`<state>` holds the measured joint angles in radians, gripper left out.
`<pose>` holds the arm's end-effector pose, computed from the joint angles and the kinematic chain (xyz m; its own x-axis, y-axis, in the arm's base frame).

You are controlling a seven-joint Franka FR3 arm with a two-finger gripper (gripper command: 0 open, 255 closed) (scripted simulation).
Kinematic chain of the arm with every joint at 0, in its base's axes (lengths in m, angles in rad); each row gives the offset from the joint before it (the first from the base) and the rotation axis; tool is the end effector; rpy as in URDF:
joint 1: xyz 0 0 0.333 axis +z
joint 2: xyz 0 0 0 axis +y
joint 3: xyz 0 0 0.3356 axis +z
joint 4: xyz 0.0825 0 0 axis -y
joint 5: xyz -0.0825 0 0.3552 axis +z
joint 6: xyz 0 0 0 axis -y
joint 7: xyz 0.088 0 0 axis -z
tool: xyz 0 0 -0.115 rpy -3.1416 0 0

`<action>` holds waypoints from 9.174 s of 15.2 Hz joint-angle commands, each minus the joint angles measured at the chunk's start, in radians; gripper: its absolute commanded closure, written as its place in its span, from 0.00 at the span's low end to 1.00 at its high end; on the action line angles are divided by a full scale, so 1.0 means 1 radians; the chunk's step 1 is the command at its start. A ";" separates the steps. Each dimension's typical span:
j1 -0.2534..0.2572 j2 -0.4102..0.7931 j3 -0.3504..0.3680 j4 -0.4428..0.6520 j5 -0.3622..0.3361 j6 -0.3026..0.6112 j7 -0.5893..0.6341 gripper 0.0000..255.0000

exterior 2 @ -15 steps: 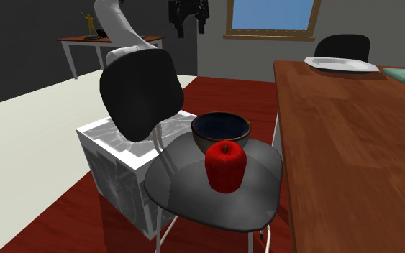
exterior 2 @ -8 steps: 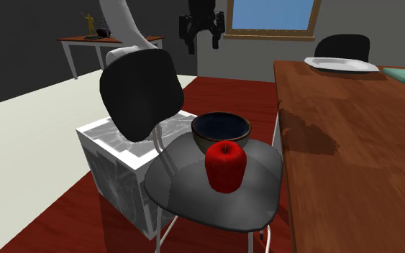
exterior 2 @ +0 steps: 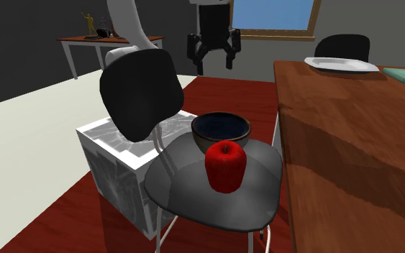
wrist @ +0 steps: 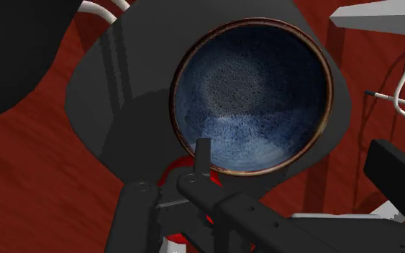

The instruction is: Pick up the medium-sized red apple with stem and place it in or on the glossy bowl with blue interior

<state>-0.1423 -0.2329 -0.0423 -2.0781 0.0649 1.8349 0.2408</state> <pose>0.4470 -0.0793 0.5460 0.9042 -0.4263 -0.0281 -0.4272 -0.9017 -0.0674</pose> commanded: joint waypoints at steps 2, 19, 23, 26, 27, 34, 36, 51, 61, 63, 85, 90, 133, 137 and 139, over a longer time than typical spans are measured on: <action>-0.017 0.112 -0.015 0.074 0.002 0.035 0.031 0.00; -0.091 0.518 -0.082 0.361 0.041 0.141 0.125 0.00; -0.090 0.527 -0.081 0.338 0.044 0.173 0.123 0.00; -0.090 0.527 -0.081 0.338 0.044 0.173 0.123 0.00; -0.090 0.527 -0.081 0.338 0.044 0.173 0.123 0.00; -0.090 0.527 -0.081 0.338 0.044 0.173 0.123 1.00; -0.090 0.527 -0.081 0.338 0.044 0.173 0.123 1.00; -0.090 0.491 -0.084 0.450 0.034 0.025 0.136 1.00; -0.093 0.484 -0.085 0.576 0.031 -0.106 0.145 1.00; -0.094 0.486 -0.086 0.605 0.030 -0.134 0.147 1.00; 0.008 0.129 -0.006 0.464 -0.004 -0.336 0.342 1.00; 0.013 0.094 0.002 0.381 -0.005 -0.287 0.352 1.00; 0.011 0.065 0.000 0.145 -0.005 -0.080 0.336 0.00; 0.011 0.065 0.000 0.145 -0.005 -0.080 0.336 0.00; 0.011 0.065 0.000 0.145 -0.005 -0.080 0.336 0.00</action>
<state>-0.1317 -0.1679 -0.0423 -1.9337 0.0597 1.7551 0.5766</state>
